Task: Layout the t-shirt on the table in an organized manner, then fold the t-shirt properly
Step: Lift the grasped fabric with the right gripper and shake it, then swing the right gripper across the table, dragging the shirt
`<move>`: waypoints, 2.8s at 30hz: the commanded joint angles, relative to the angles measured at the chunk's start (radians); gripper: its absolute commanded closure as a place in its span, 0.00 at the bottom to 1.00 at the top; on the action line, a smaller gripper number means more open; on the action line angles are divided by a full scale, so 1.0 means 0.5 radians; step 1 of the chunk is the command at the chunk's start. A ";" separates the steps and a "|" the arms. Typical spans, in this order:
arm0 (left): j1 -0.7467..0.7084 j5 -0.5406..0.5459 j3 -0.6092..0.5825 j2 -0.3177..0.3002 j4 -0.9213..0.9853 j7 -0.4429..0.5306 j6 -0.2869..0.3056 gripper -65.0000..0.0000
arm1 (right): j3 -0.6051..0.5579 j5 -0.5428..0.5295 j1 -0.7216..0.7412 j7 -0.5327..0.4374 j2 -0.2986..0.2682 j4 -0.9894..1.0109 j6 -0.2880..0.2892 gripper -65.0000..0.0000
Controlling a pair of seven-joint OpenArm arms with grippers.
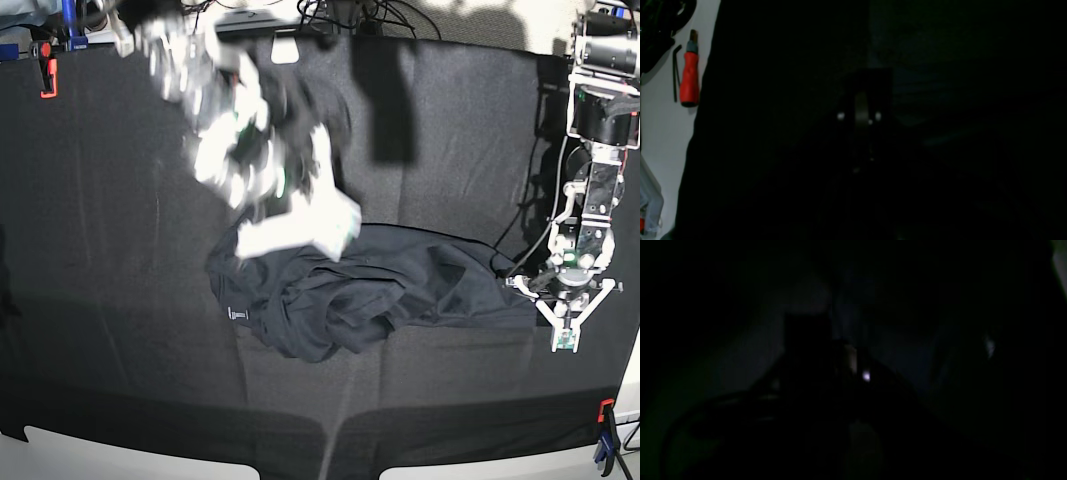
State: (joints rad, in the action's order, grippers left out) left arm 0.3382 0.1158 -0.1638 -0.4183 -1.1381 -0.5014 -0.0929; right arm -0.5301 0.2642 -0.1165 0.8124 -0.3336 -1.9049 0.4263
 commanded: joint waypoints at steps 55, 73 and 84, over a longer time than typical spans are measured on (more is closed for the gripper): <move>0.056 0.047 0.012 -0.028 -0.033 0.050 0.016 1.00 | -0.382 0.639 0.172 -0.616 -0.174 0.451 -0.240 1.00; 0.097 0.046 0.012 -0.029 -0.033 0.227 0.017 1.00 | -0.333 0.444 0.820 -0.336 -0.152 0.395 -0.552 1.00; 0.385 0.047 0.012 -0.028 -0.033 0.230 0.016 1.00 | 0.436 -0.249 1.451 -0.320 -0.146 0.411 -0.581 1.00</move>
State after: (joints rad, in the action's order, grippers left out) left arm 0.4931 0.1501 -0.1638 -0.4183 -1.1378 -0.4171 -0.0925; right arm -0.3161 0.1261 0.5789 0.6785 -0.4011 -1.6875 0.1448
